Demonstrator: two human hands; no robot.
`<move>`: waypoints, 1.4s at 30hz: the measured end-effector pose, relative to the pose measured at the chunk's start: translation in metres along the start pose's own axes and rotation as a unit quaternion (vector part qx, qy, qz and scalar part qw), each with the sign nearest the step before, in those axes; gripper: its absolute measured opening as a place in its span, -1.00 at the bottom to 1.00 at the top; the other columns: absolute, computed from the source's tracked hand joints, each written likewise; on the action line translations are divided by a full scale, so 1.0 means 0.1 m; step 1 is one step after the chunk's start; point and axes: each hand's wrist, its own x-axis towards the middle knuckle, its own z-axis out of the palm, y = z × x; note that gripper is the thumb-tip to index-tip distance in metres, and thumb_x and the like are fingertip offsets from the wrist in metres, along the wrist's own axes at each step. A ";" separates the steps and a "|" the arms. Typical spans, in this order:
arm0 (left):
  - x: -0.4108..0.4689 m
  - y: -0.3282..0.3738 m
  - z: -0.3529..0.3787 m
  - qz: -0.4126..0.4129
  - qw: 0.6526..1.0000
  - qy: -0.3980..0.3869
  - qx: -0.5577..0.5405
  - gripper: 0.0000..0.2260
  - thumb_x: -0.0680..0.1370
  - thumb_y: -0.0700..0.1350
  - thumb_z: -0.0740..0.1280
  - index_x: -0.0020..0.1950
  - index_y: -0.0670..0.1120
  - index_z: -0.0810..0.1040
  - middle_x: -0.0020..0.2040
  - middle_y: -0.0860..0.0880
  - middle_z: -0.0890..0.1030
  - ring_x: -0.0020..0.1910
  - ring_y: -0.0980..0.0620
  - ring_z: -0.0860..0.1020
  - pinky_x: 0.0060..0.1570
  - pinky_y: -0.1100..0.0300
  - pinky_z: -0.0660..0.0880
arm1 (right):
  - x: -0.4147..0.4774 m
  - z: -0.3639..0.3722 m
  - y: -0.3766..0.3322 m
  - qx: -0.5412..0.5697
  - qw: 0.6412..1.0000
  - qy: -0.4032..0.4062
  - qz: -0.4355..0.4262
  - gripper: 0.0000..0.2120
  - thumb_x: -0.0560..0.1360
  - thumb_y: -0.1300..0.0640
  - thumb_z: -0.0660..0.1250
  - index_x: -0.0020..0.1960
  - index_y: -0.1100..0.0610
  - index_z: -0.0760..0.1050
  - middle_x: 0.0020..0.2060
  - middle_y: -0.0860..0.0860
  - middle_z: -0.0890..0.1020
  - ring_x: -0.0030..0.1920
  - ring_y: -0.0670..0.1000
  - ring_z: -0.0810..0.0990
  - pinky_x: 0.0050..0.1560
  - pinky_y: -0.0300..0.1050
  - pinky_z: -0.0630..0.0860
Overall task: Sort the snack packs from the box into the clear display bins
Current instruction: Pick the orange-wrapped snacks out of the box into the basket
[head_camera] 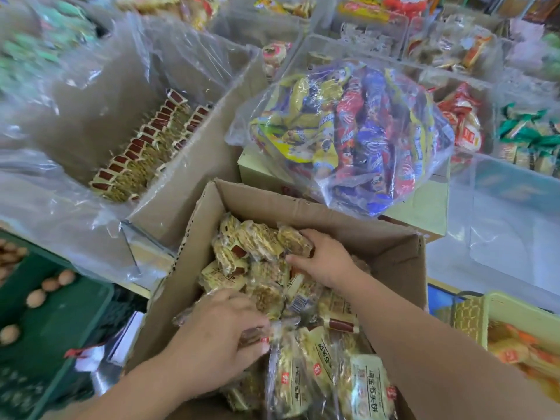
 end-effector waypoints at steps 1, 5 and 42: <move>-0.05 -0.02 0.01 0.001 1.000 0.003 -0.015 -0.59 0.54 0.37 0.26 0.34 0.31 0.56 0.16 0.41 0.47 0.32 0.30 0.27 0.38 0.21 0.26 | 0.02 0.08 -0.02 -0.008 1.000 0.015 -0.009 -0.41 0.46 -0.21 0.44 0.41 0.00 0.45 0.26 0.00 0.59 0.23 0.07 0.56 0.21 -0.07 0.50; -0.14 -0.07 0.00 -0.004 0.995 0.035 -0.088 -0.59 0.54 0.38 0.22 0.31 0.31 0.57 0.29 0.44 0.36 0.41 0.37 0.19 0.44 0.22 0.25 | 0.01 0.25 -0.10 -0.001 0.999 0.037 -0.019 -0.62 0.49 -0.01 0.42 0.26 -0.02 0.40 -0.15 -0.07 0.60 -0.14 0.02 0.60 -0.22 -0.12 0.49; 1.15 0.16 0.08 0.055 0.924 -0.227 0.304 -0.11 0.43 0.43 0.19 0.61 -0.08 0.22 0.56 -0.14 0.28 0.52 -0.23 0.20 0.52 -0.30 0.01 | -0.47 0.07 -0.14 -0.268 0.945 -0.081 -0.168 -0.62 0.48 0.00 0.30 0.26 0.08 0.40 0.20 0.09 0.57 0.28 0.16 0.47 0.35 0.05 0.33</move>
